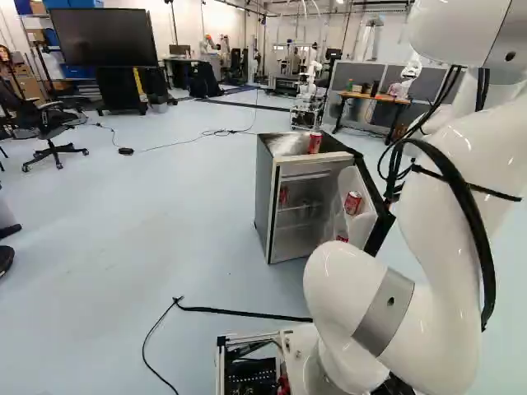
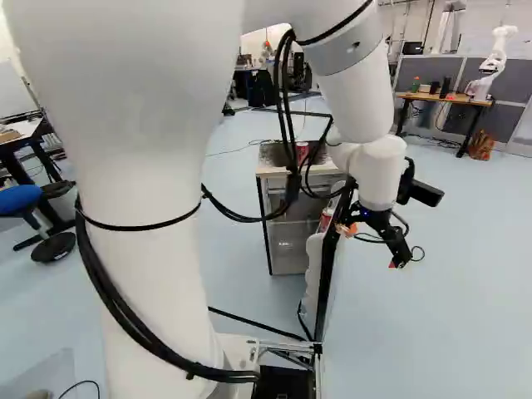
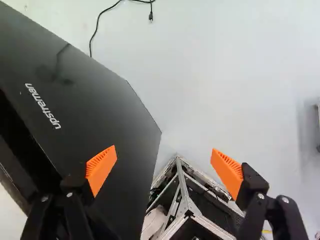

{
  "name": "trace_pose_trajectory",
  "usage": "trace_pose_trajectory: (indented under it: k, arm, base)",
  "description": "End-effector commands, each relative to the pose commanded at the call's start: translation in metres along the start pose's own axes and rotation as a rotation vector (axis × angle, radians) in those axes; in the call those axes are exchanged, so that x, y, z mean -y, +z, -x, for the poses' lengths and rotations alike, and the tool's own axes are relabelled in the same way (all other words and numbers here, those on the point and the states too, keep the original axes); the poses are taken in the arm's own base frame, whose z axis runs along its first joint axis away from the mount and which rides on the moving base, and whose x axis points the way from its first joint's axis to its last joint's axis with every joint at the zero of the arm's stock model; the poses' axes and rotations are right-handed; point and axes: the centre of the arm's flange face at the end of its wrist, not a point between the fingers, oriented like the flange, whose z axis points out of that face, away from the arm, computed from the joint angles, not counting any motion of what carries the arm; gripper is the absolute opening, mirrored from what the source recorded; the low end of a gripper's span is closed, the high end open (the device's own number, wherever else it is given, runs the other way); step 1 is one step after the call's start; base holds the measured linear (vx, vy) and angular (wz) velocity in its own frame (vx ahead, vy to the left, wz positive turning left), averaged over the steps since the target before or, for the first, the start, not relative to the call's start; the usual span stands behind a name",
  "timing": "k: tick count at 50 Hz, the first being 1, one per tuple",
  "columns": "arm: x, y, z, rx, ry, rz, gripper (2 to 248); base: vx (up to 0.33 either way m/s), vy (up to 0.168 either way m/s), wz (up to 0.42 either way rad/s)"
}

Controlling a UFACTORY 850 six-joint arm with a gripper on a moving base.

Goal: Grab a drink from the fridge

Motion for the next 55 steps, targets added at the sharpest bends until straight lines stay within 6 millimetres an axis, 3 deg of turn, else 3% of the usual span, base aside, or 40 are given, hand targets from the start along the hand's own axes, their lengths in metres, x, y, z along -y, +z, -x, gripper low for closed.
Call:
trace_pose_trajectory:
  k: [55]
  arm:
    - [0.025, -0.027, 0.099, -0.088, -0.1, -0.013, 247]
  base:
    - [0.0, 0.0, 0.0]
